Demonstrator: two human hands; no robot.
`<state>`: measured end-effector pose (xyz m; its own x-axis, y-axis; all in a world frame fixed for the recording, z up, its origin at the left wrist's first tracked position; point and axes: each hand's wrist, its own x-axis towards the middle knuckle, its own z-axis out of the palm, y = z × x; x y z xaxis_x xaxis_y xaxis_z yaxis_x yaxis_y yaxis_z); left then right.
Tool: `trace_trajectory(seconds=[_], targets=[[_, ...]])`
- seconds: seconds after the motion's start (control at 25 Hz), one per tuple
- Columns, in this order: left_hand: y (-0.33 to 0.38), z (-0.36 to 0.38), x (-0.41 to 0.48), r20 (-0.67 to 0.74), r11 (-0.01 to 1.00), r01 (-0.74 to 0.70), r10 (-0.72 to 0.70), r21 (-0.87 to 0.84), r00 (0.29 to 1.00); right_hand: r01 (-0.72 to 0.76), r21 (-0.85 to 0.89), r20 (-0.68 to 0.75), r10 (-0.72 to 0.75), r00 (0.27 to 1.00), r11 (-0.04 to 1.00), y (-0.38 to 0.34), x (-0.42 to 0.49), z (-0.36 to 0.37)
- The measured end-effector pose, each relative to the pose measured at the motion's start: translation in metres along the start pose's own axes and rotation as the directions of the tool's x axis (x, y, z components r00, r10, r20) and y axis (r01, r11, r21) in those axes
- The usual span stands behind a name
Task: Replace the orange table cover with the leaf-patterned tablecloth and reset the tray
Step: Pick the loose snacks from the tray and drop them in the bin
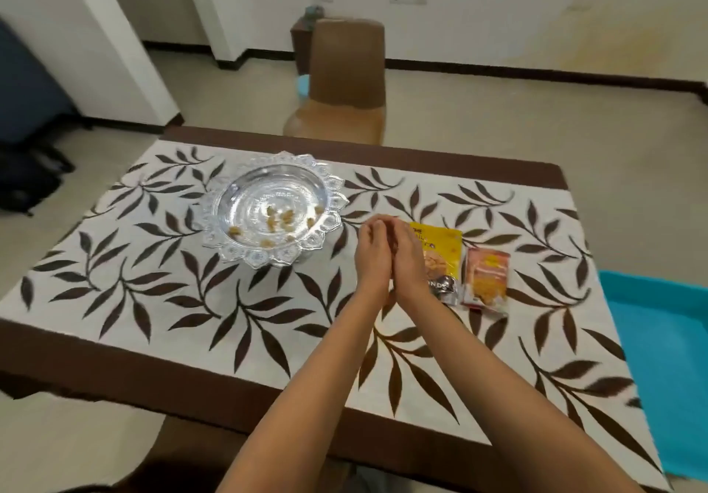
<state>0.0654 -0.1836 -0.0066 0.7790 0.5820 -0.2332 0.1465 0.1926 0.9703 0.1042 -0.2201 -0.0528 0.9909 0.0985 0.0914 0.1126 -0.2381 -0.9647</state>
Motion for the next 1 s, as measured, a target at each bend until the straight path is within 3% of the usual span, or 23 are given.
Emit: trace_trajectory(seconds=[0.12, 0.16, 0.24, 0.32, 0.4, 0.48, 0.56, 0.64, 0.72, 0.8, 0.88, 0.92, 1.0], targets=[[0.005, -0.046, 0.047, -0.102, 0.999, -0.006, 0.012, 0.054, 0.995, 0.14, -0.042, 0.252, -0.125, 0.96, 0.989, -0.027, 0.009, 0.037], [0.004, -0.062, 0.062, -0.138, 0.998, -0.011, 0.019, 0.057, 0.99, 0.127, -0.005, 0.335, -0.118, 0.935, 0.992, -0.03, 0.015, 0.053], [0.009, -0.093, 0.081, -0.238, 0.993, -0.054, 0.077, 0.101, 0.968, 0.225, -0.113, 0.439, -0.155, 0.885, 0.968, -0.034, 0.032, 0.082], [0.012, -0.125, 0.103, -0.293, 0.968, -0.119, 0.183, 0.223, 0.938, 0.407, -0.25, 0.549, -0.218, 0.807, 0.878, -0.032, 0.053, 0.109], [0.007, -0.157, 0.125, -0.292, 0.892, -0.081, 0.229, 0.445, 0.929, 0.513, -0.345, 0.625, -0.215, 0.75, 0.786, -0.025, 0.073, 0.135], [0.003, -0.185, 0.141, -0.246, 0.724, 0.023, 0.204, 0.69, 0.948, 0.628, -0.466, 0.715, -0.153, 0.682, 0.624, -0.023, 0.086, 0.151], [-0.001, -0.206, 0.151, -0.208, 0.436, 0.125, 0.149, 0.891, 0.967, 0.642, -0.602, 0.709, -0.053, 0.703, 0.475, -0.028, 0.092, 0.161], [-0.003, -0.209, 0.151, -0.154, 0.158, 0.137, 0.105, 0.978, 0.982, 0.627, -0.684, 0.672, -0.013, 0.741, 0.372, -0.028, 0.088, 0.165], [-0.008, -0.208, 0.149, -0.127, 0.05, 0.122, 0.128, 0.991, 0.984, 0.594, -0.696, 0.663, 0.045, 0.747, 0.404, -0.029, 0.078, 0.177], [-0.013, -0.206, 0.147, -0.117, 0.058, 0.107, 0.203, 0.993, 0.972, 0.572, -0.619, 0.736, 0.144, 0.661, 0.538, -0.03, 0.057, 0.191], [-0.017, -0.205, 0.146, -0.074, 0.115, 0.043, 0.285, 0.992, 0.956, 0.524, -0.484, 0.808, 0.128, 0.576, 0.7, -0.033, 0.044, 0.201], [-0.019, -0.207, 0.146, -0.052, 0.169, -0.004, 0.322, 0.986, 0.945, 0.474, -0.436, 0.789, 0.072, 0.61, 0.765, -0.036, 0.047, 0.203], [-0.023, -0.21, 0.149, -0.075, 0.333, -0.066, 0.394, 0.941, 0.916, 0.377, -0.385, 0.645, -0.046, 0.763, 0.842, -0.036, 0.071, 0.207]])
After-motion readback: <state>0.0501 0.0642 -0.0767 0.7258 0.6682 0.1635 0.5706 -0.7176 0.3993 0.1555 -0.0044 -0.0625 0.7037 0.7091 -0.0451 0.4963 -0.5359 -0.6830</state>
